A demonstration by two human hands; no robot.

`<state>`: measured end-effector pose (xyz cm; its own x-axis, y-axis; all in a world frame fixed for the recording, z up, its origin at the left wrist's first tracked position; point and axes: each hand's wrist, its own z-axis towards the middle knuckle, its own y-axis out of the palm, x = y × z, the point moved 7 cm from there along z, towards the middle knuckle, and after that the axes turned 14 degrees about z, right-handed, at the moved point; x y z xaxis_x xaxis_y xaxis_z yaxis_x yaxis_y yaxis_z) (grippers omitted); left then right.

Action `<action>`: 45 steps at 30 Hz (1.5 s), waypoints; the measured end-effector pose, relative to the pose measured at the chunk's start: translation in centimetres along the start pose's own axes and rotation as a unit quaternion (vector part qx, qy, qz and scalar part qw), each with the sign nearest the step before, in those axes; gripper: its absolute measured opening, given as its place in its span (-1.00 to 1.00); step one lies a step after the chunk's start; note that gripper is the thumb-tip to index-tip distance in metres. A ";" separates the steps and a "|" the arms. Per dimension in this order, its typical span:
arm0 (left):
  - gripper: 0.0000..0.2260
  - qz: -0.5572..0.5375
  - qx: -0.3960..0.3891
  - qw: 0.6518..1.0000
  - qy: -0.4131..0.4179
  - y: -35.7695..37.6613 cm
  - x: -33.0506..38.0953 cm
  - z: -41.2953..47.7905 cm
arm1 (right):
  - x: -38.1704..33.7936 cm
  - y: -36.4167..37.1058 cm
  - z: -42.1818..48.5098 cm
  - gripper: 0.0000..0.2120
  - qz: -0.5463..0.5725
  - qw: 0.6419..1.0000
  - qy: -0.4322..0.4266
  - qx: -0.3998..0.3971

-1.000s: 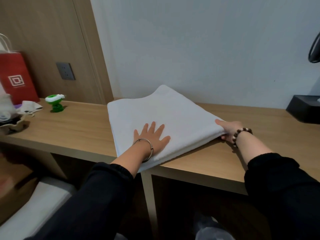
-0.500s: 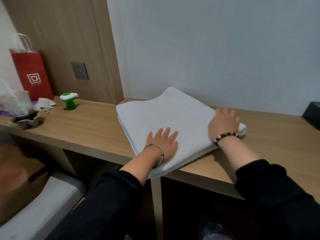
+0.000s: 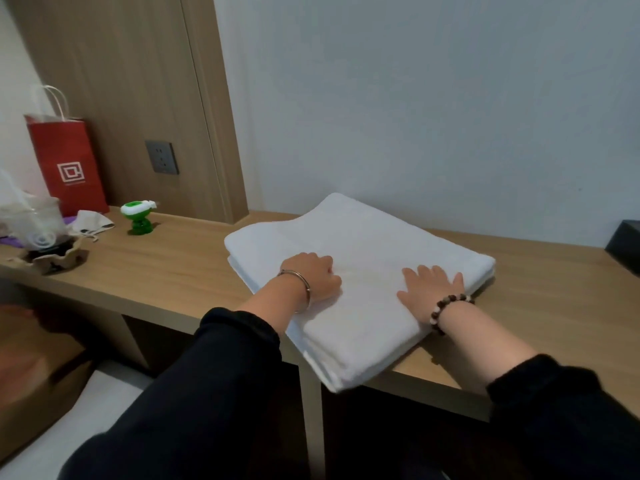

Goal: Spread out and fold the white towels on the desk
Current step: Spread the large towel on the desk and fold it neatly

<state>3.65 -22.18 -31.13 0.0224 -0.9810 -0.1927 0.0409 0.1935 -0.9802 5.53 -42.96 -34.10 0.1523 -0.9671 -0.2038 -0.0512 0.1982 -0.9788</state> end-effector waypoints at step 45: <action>-0.62 -0.419 -0.004 0.903 -0.091 4.0 -8.3 6.0 | -3.9 2.6 6.4 -0.50 0.060 0.994 -0.090 -0.032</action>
<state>9.59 -13.20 -33.22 0.1501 -0.7639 0.6276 0.1132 -0.6174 -0.7785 11.09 -37.65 -35.98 0.3155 -0.8915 -0.3251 -0.1414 0.2946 -0.9451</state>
